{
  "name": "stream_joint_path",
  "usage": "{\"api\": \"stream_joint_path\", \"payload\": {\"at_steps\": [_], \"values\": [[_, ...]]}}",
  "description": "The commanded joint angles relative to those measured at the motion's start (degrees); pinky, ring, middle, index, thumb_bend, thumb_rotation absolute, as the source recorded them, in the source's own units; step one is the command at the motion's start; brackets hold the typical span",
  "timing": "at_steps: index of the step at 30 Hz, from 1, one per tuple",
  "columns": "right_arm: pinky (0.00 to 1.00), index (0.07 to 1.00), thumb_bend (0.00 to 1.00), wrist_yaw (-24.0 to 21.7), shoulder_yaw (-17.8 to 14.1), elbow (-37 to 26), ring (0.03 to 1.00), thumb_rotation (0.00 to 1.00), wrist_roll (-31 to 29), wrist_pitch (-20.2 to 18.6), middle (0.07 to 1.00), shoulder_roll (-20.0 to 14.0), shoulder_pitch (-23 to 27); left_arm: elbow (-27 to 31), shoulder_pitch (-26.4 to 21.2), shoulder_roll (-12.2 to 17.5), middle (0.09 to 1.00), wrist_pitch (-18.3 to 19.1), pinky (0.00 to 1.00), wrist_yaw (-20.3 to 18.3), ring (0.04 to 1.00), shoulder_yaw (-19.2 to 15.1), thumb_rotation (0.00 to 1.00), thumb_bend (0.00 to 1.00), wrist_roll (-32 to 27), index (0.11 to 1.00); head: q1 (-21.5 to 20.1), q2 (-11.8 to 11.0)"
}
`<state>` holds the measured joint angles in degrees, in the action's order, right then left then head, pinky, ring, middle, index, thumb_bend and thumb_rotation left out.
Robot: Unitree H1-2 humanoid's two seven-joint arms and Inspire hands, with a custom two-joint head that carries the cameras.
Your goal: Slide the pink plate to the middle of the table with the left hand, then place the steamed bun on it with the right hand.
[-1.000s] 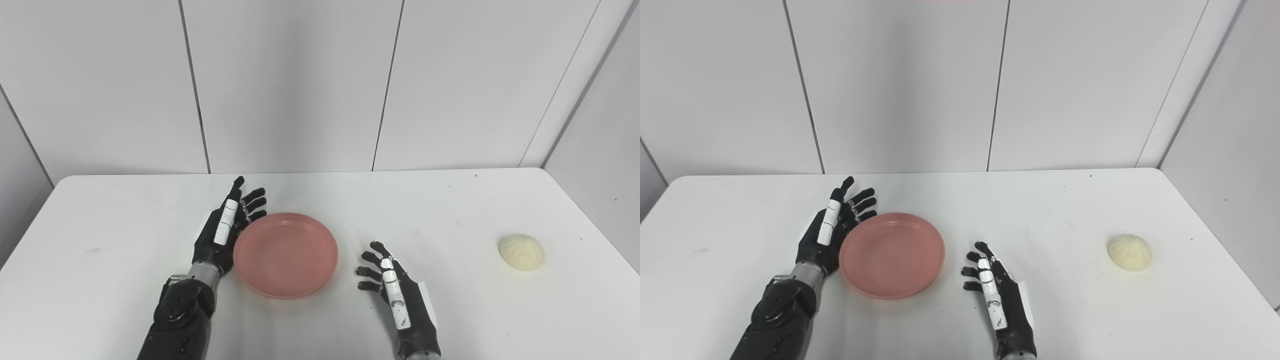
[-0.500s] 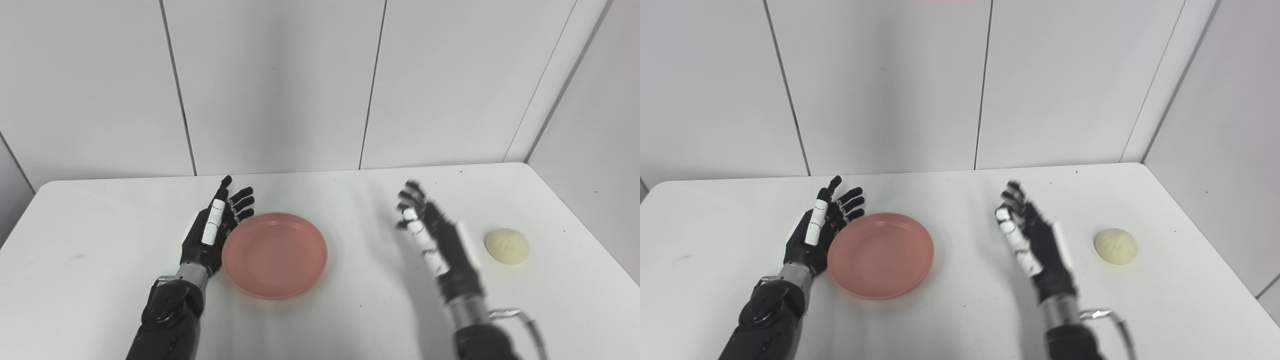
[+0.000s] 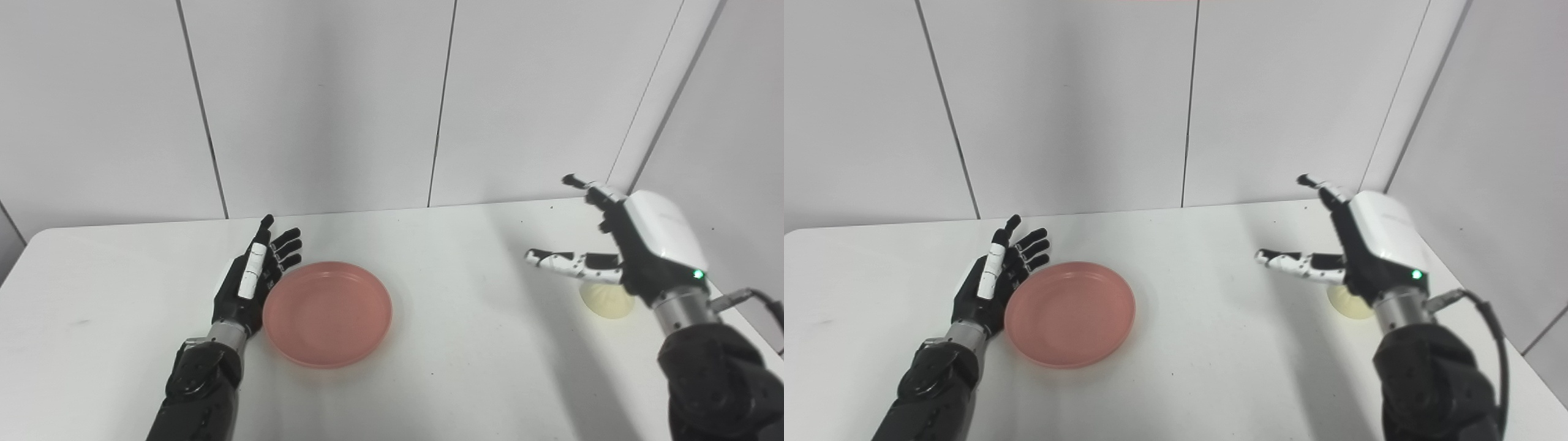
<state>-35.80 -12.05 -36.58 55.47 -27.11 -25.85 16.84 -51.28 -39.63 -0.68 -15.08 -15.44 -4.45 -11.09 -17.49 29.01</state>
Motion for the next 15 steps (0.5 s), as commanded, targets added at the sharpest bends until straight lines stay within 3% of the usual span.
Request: {"api": "stream_joint_path", "payload": {"at_steps": [1,7,15], "values": [[0.62,0.829,0.97,-2.3,-1.1,1.0,0.831,0.51,0.7,0.2,0.873,-1.9,2.4,-2.5,1.1,-0.3,0.836,0.9,0.82,0.0,0.849,0.0,0.82,0.97,-0.2,0.989,0.1,0.0],[0.64,0.823,0.98,-4.9,0.3,6.8,0.838,0.52,1.4,0.3,0.867,-6.5,3.4,-2.7,1.0,-0.5,0.833,0.6,0.82,-0.3,0.849,0.1,0.83,0.97,-0.2,0.989,0.2,-0.1],[0.64,0.787,0.97,-2.1,6.5,17.1,0.806,0.43,2.9,2.4,0.817,-12.2,3.5,-3.0,1.0,-0.4,0.839,0.4,0.81,-0.3,0.848,0.2,0.84,0.97,-0.1,0.993,0.4,-0.1]]}}
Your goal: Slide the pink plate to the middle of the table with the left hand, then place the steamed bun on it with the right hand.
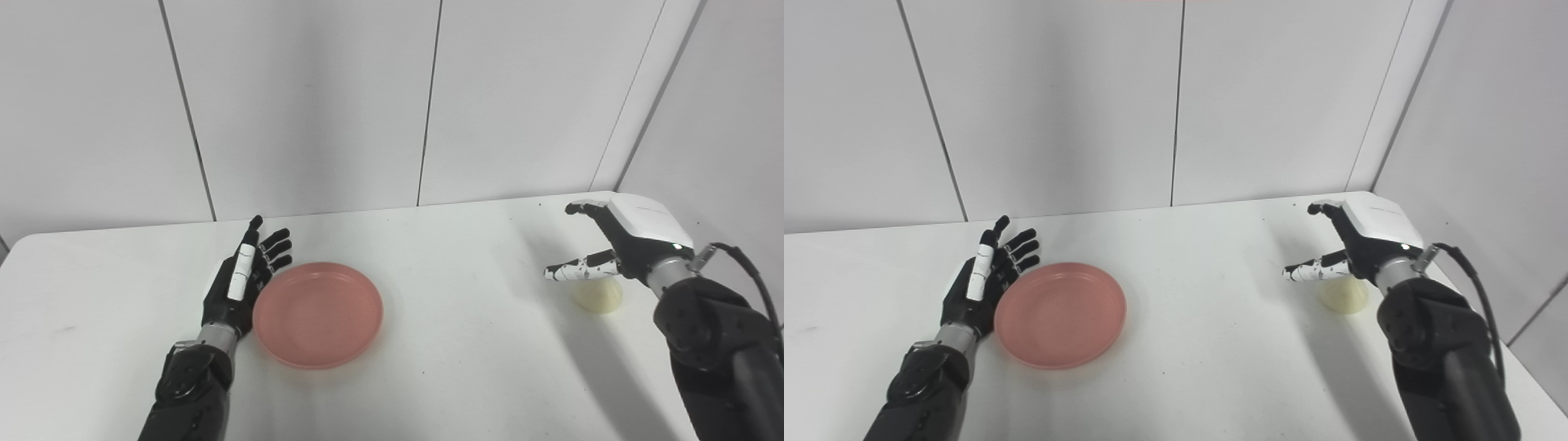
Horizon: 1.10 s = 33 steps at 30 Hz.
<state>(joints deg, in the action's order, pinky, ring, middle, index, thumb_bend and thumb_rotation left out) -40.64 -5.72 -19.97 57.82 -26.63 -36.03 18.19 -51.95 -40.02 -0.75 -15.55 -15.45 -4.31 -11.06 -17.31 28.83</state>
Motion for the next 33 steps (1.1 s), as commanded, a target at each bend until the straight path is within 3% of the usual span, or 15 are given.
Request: {"api": "stream_joint_path", "payload": {"at_steps": [1,4,7,12,19,33], "values": [[0.75,0.784,0.97,3.3,0.8,1.7,0.838,0.44,0.4,2.2,0.823,-2.4,2.0,-2.4,1.3,-0.4,0.837,0.9,0.81,-0.3,0.846,0.0,0.83,0.97,-0.2,0.987,0.2,0.0],[0.9,0.785,0.99,6.3,2.1,6.6,0.883,0.5,0.0,3.5,0.84,-3.4,1.6,-2.5,1.3,-0.4,0.838,0.8,0.8,-0.3,0.845,0.0,0.83,0.96,-0.3,0.984,0.2,0.1],[0.95,0.789,1.0,9.3,2.9,11.7,0.896,0.54,-1.3,4.7,0.847,-4.2,1.7,-2.5,1.3,-0.4,0.831,1.1,0.81,-0.2,0.84,0.0,0.83,0.97,-0.2,0.981,0.2,0.1],[0.92,0.805,1.0,11.7,4.2,16.6,0.898,0.56,-2.5,4.8,0.858,-5.5,2.3,-2.2,1.5,-0.4,0.831,1.0,0.81,-0.2,0.836,-0.1,0.82,0.97,-0.4,0.972,0.1,0.3],[0.84,0.81,1.0,12.4,5.3,18.5,0.895,0.56,-4.2,4.0,0.872,-7.0,2.2,-2.5,1.5,-0.4,0.83,0.3,0.81,-0.4,0.832,0.1,0.83,0.95,-0.2,0.977,0.2,0.3],[0.79,0.811,1.0,13.2,5.2,19.4,0.863,0.59,-6.9,3.2,0.865,-9.5,1.1,-2.6,1.6,-0.2,0.841,0.5,0.79,-0.5,0.829,0.3,0.83,0.96,0.0,0.977,0.2,0.5]]}}
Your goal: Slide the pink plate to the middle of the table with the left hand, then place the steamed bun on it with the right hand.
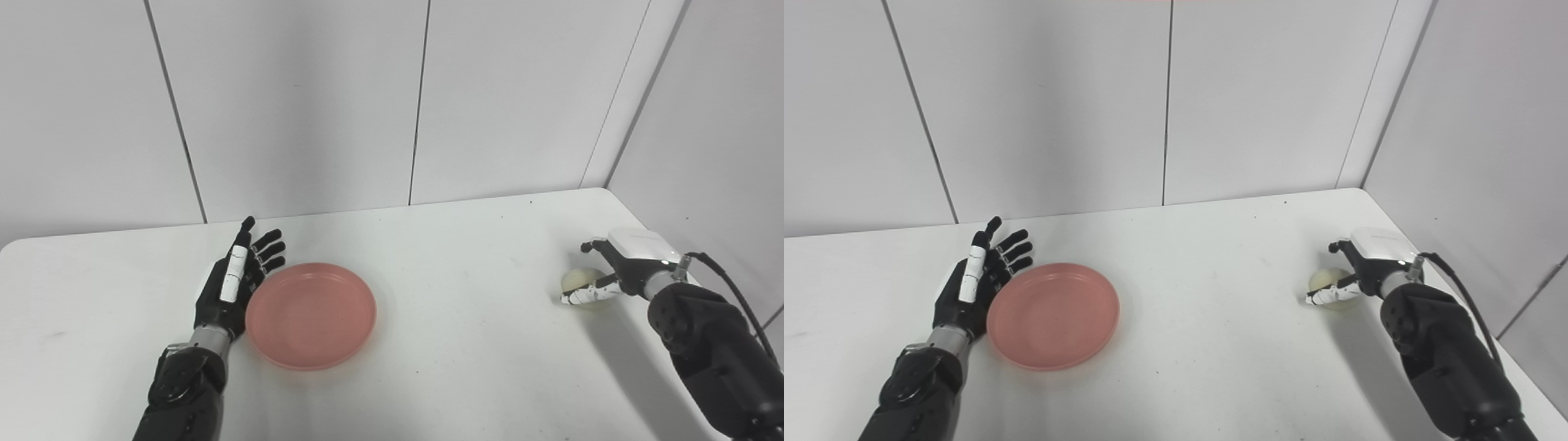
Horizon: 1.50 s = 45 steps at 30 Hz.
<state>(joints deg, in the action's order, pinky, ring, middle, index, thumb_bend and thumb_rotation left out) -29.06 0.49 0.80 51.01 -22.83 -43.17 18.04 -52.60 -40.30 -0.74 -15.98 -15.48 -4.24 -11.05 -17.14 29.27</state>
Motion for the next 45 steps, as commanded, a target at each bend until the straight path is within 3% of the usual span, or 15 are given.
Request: {"api": "stream_joint_path", "payload": {"at_steps": [1,6,12,17,20,23,27,29,32,36,39,43,45], "values": [[0.78,0.811,1.0,1.5,-1.0,-1.5,0.86,0.59,-0.5,-0.7,0.864,-2.5,1.1,-1.9,1.9,-0.1,0.841,1.0,0.79,-0.6,0.83,0.2,0.83,0.96,0.0,0.978,-0.1,0.1],[0.76,0.802,1.0,1.2,-1.5,-2.1,0.836,0.58,-2.1,-1.1,0.845,-2.8,0.8,-1.7,1.9,0.0,0.838,1.2,0.78,-0.9,0.83,0.4,0.83,0.96,-0.1,0.979,-0.1,0.3],[0.65,0.777,1.0,0.3,-1.0,-1.1,0.774,0.53,-4.5,-1.2,0.824,-3.7,1.5,-1.7,1.9,0.0,0.841,1.4,0.78,-0.6,0.837,0.5,0.84,0.96,0.1,0.985,0.1,0.5],[0.65,0.759,1.0,-1.1,1.3,0.7,0.764,0.49,-3.8,-1.9,0.799,-4.6,3.2,-1.0,2.1,0.0,0.843,1.9,0.78,-0.5,0.834,0.6,0.83,0.97,0.1,0.987,0.2,0.7],[0.61,0.741,1.0,-0.7,4.3,2.9,0.732,0.5,-2.5,0.4,0.773,-5.7,4.6,-1.0,2.2,0.0,0.837,1.7,0.78,-0.5,0.838,0.7,0.84,0.96,0.2,0.991,0.6,0.9],[0.61,0.727,1.0,-0.5,5.9,3.8,0.731,0.5,-2.4,0.3,0.766,-6.0,5.6,-0.8,2.3,0.0,0.839,2.0,0.78,-0.6,0.841,0.8,0.84,0.96,0.2,0.994,0.4,1.2],[0.49,0.707,1.0,-1.3,7.0,4.7,0.587,0.45,-2.7,-0.6,0.639,-6.0,7.1,-0.4,2.3,0.0,0.848,2.7,0.79,-0.7,0.841,0.6,0.83,0.98,-0.2,0.993,0.5,1.4],[0.47,0.705,1.0,-1.8,7.6,5.0,0.567,0.44,-2.5,-0.7,0.622,-6.2,7.6,-0.3,2.3,0.0,0.851,2.9,0.79,-0.9,0.843,0.5,0.82,0.99,-0.4,0.99,0.6,1.4],[0.52,0.695,1.0,-2.4,8.7,5.7,0.623,0.45,-1.9,-0.4,0.666,-6.7,8.4,-0.3,2.4,0.0,0.846,2.6,0.8,-1.3,0.856,0.8,0.84,0.97,-0.1,0.998,0.6,1.6],[0.51,0.697,1.0,-2.8,9.6,6.3,0.62,0.45,-1.7,-1.1,0.669,-7.0,9.2,0.1,2.5,0.0,0.849,3.0,0.79,-1.4,0.854,0.8,0.84,0.97,-0.1,0.996,0.8,1.7],[0.5,0.693,0.97,-2.6,9.7,6.6,0.595,0.41,-1.8,-1.4,0.648,-6.8,9.4,0.0,2.5,0.0,0.845,3.2,0.79,-1.8,0.855,0.6,0.83,0.97,-0.4,0.997,0.8,1.7],[0.34,0.651,0.85,-2.2,9.5,6.7,0.416,0.22,-2.4,-0.9,0.504,-6.5,9.4,0.1,2.4,0.1,0.842,3.6,0.79,-1.9,0.85,0.6,0.83,0.97,-0.4,0.996,0.7,1.8],[0.32,0.645,0.84,-2.3,9.4,6.6,0.389,0.2,-2.6,-1.0,0.481,-6.4,9.5,0.0,2.4,0.1,0.842,3.7,0.79,-2.2,0.849,0.6,0.83,0.97,-0.5,0.996,0.7,1.7]]}}
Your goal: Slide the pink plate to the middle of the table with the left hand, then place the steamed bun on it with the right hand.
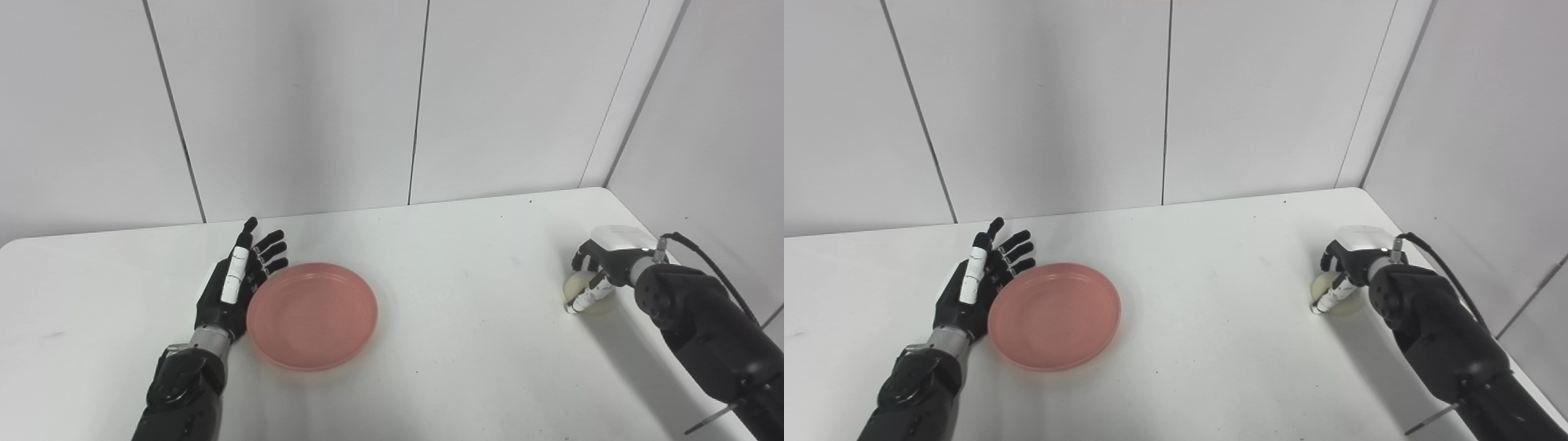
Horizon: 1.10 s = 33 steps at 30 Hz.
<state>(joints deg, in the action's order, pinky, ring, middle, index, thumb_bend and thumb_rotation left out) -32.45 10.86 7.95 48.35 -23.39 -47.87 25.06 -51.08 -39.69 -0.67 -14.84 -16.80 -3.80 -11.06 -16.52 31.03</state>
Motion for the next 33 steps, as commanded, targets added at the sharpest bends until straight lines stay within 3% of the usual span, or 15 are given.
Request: {"api": "stream_joint_path", "payload": {"at_steps": [1,5,10,19,23,26,27,28,33], "values": [[0.28,0.628,0.68,1.1,-1.0,-0.5,0.357,0.08,-0.1,-0.4,0.477,-1.7,2.4,-1.5,1.7,0.0,0.844,2.7,0.8,-1.0,0.851,0.1,0.83,0.97,-0.6,0.998,0.1,-0.1],[0.29,0.606,0.57,0.0,-0.8,-1.2,0.37,0.0,-0.3,-0.9,0.478,-2.3,2.5,-1.4,1.7,-0.1,0.843,3.0,0.8,-1.4,0.842,0.0,0.82,0.96,-0.7,0.999,0.1,-0.1],[0.35,0.625,0.57,-0.9,-0.8,-1.0,0.434,0.0,-0.4,-0.7,0.484,-3.0,2.8,-1.8,1.5,0.0,0.844,3.0,0.79,-1.6,0.836,0.0,0.82,0.96,-0.6,1.0,0.0,-0.2],[0.38,0.627,0.57,-1.7,-0.9,-0.7,0.456,0.0,-0.3,-0.9,0.485,-3.2,3.0,-2.1,1.2,0.1,0.846,3.3,0.79,-1.8,0.825,0.0,0.82,0.95,-0.5,1.0,0.1,-0.3],[0.49,0.493,0.53,-0.9,-0.8,-0.9,0.567,0.01,-0.6,1.1,0.518,-3.4,3.2,-2.3,1.0,0.1,0.85,2.9,0.78,-2.3,0.822,0.1,0.83,0.95,-0.4,1.0,0.1,-0.4],[0.53,0.483,0.53,0.3,-1.0,-1.6,0.598,0.01,-0.7,2.4,0.502,-3.3,3.4,-2.1,1.1,0.1,0.852,3.2,0.77,-2.4,0.818,-0.1,0.82,0.95,-0.7,1.0,0.1,-0.4],[0.54,0.483,0.53,0.8,-1.1,-1.8,0.605,0.06,-0.9,3.1,0.544,-3.3,3.4,-2.0,1.1,0.1,0.852,3.1,0.77,-2.5,0.817,-0.1,0.82,0.95,-0.7,1.0,0.1,-0.4],[0.51,0.482,0.53,1.1,-1.4,-2.8,0.568,0.11,-1.3,3.5,0.562,-3.1,3.4,-2.0,1.1,0.1,0.853,3.1,0.77,-2.5,0.817,0.0,0.82,0.95,-0.6,1.0,0.1,-0.4],[0.39,0.482,0.53,0.3,-2.1,-8.5,0.448,0.15,-1.4,1.8,0.51,-2.8,3.7,-1.6,1.2,0.0,0.853,3.4,0.75,-2.0,0.812,0.1,0.83,0.95,-0.3,1.0,0.2,-0.4]]}}
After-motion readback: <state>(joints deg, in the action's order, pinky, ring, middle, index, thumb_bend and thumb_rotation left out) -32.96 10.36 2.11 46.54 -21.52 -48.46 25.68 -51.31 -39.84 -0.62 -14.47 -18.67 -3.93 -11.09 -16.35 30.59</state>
